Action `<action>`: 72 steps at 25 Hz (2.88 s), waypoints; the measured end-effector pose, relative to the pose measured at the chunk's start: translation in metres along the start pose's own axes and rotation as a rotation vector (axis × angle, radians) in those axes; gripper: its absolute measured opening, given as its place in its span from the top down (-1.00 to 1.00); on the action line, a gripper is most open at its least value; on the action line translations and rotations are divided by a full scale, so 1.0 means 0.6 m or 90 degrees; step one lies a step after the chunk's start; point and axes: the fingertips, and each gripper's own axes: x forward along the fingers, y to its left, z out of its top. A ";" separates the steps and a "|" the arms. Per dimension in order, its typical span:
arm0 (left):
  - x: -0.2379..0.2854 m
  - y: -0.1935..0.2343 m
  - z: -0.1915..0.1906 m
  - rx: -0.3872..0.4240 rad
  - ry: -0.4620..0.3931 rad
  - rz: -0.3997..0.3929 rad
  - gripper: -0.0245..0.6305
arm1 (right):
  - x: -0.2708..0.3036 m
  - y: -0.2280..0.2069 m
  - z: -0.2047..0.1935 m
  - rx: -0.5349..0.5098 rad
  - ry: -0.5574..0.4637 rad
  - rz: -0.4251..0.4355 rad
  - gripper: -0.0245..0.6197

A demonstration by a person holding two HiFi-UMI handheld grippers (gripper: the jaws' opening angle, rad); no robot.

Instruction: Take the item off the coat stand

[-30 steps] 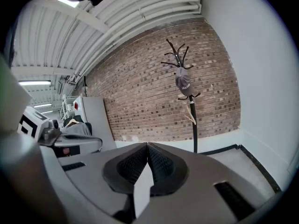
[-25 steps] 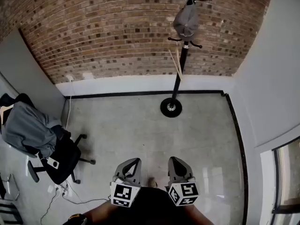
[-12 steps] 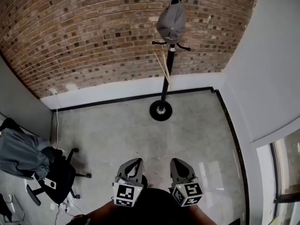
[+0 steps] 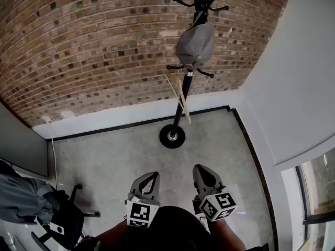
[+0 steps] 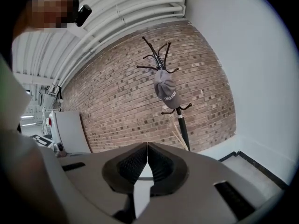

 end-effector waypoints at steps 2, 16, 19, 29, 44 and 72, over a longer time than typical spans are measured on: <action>0.016 0.033 0.008 0.002 -0.006 0.008 0.80 | 0.032 -0.002 0.021 0.009 -0.014 0.008 0.88; 0.173 0.153 0.096 0.023 -0.016 0.088 0.80 | 0.276 -0.131 0.173 0.040 -0.097 0.190 0.87; 0.222 0.167 0.135 0.038 -0.009 0.106 0.80 | 0.345 -0.171 0.210 0.043 -0.102 0.245 0.87; 0.422 0.167 0.231 0.075 0.003 0.115 0.80 | 0.517 -0.325 0.270 0.099 -0.118 0.301 0.58; 0.506 0.174 0.237 0.122 0.065 0.155 0.80 | 0.676 -0.356 0.253 0.103 -0.106 0.326 0.23; 0.483 0.154 0.196 0.130 0.093 0.119 0.80 | 0.504 -0.337 0.284 -0.182 -0.256 0.231 0.24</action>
